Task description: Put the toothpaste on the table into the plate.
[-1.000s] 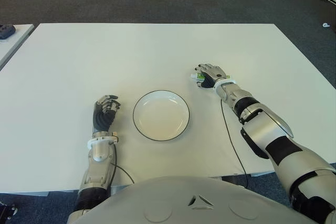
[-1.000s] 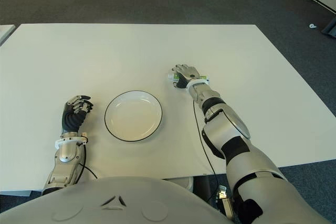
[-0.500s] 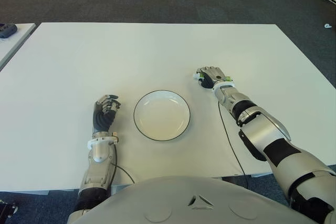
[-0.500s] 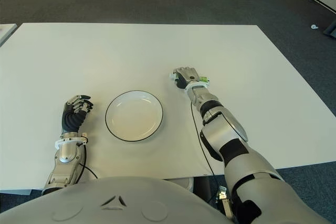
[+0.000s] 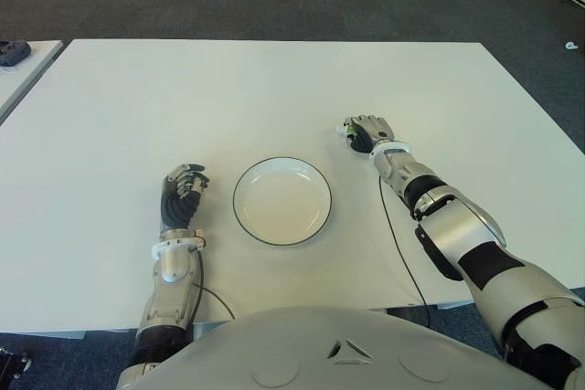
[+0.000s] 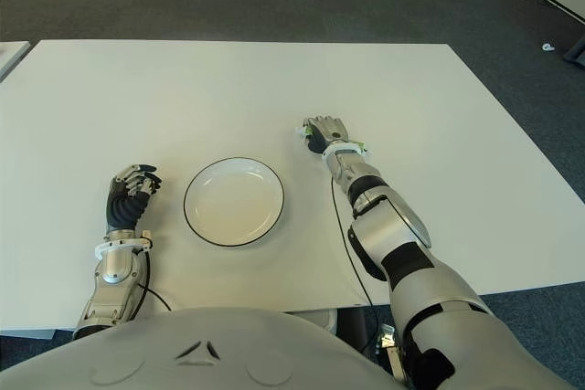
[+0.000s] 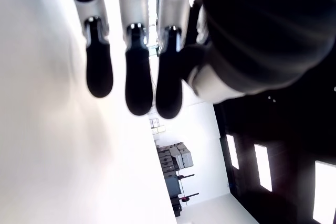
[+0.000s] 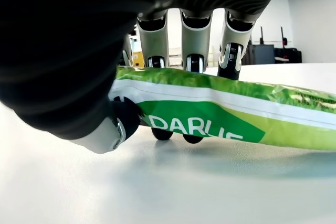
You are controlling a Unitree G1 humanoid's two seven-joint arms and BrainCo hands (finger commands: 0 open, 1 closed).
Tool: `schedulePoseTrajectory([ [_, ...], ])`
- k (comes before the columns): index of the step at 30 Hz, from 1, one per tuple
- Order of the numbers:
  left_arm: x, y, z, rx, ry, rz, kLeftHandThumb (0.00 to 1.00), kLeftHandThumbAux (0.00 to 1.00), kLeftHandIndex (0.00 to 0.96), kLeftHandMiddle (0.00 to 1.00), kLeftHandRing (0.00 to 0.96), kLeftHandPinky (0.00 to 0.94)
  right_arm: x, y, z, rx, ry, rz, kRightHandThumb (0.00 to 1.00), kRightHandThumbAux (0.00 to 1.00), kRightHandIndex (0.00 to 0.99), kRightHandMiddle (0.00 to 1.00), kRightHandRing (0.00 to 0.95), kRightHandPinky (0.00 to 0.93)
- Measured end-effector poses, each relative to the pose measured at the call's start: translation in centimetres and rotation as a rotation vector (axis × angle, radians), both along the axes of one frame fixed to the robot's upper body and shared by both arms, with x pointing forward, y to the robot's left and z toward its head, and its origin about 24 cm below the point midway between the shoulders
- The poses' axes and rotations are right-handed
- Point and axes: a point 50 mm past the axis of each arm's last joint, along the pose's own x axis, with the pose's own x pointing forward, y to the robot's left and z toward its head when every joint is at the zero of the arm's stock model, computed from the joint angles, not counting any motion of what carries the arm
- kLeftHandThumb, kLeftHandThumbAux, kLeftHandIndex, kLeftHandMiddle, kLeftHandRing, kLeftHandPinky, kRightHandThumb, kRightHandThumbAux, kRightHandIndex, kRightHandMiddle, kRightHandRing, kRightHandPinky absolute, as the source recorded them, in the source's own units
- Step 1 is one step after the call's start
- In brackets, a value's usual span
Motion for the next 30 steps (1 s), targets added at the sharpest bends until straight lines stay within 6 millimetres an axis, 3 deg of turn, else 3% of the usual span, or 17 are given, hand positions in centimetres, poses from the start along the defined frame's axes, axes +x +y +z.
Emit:
schedulePoseTrajectory([
  [9,0.09,0.04,0.02,-0.004,-0.015,-0.003,0.705,0.716,0.429,0.567,0.573,0.539,0.02,0.02,0.02,0.003,0.007,0.003,0.701,0.72,0.431,0.53,0.561,0.569],
  [20,0.26,0.09,0.01,-0.012,-0.033,-0.005,0.704,0.716,0.429,0.561,0.565,0.52,0.1,-0.1,0.17,0.018,-0.007,-0.011,0.706,0.722,0.435,0.715,0.731,0.77],
  [30,0.3,0.2,-0.05,-0.013,-0.035,-0.004,0.704,0.716,0.429,0.567,0.568,0.527,0.54,-0.36,0.92,0.17,-0.044,-0.104,0.709,0.72,0.44,0.805,0.811,0.829],
])
